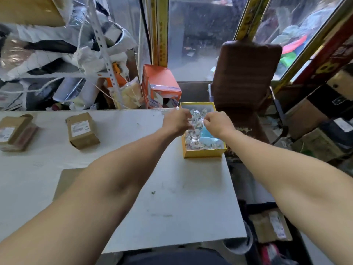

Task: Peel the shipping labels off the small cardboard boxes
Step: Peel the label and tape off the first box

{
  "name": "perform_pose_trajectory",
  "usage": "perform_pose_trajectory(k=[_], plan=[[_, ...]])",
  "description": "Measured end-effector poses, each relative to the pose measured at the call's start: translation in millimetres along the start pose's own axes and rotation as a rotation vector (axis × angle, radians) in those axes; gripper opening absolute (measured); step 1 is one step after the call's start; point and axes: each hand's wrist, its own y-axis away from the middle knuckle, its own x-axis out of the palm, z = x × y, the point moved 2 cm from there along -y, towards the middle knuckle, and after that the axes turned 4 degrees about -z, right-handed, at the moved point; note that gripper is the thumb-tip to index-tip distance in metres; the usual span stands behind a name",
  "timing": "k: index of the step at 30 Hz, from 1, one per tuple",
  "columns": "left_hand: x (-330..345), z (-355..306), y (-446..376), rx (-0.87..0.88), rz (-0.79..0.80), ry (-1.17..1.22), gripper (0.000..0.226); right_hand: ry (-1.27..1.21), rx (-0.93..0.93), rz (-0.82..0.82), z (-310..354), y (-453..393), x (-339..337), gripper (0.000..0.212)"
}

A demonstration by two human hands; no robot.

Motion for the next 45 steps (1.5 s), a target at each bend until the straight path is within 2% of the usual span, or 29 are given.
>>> perform_pose_trajectory(k=[5, 9, 15, 19, 23, 29, 33, 38, 45], plan=[[12.3, -28.4, -33.3, -0.022, 0.016, -0.082, 0.022, 0.020, -0.075, 0.011, -20.6, -25.8, -15.6, 0.026], [20.5, -35.2, -47.7, -0.069, -0.006, -0.040, 0.008, 0.030, -0.115, 0.026, -32.8, -38.0, -17.4, 0.027], [26.5, -42.8, -56.5, -0.081, 0.002, -0.043, 0.018, 0.000, -0.126, 0.024, -45.9, -47.8, -15.8, 0.028], [32.2, -43.9, -59.4, -0.075, 0.010, -0.020, 0.008, -0.010, -0.131, 0.028, -51.6, -48.2, -13.7, 0.029], [33.2, -43.2, -58.9, -0.040, 0.009, -0.068, 0.022, 0.015, -0.144, 0.032, -53.5, -48.0, -9.9, 0.025], [33.2, -41.9, -47.9, 0.042, 0.167, -0.231, 0.038, -0.001, -0.161, 0.012, -50.2, -46.7, -10.3, 0.024], [29.4, -44.1, -41.3, 0.048, 0.151, -0.216, 0.024, 0.029, -0.166, 0.015, -45.3, -43.0, -9.7, 0.024], [27.3, -49.0, -37.3, 0.025, 0.189, -0.242, 0.027, 0.089, -0.171, 0.035, -46.2, -41.2, -6.7, 0.015], [27.1, -52.3, -41.9, -0.002, 0.124, -0.221, 0.017, 0.172, -0.216, 0.028, -51.9, -46.4, -6.6, 0.015]])
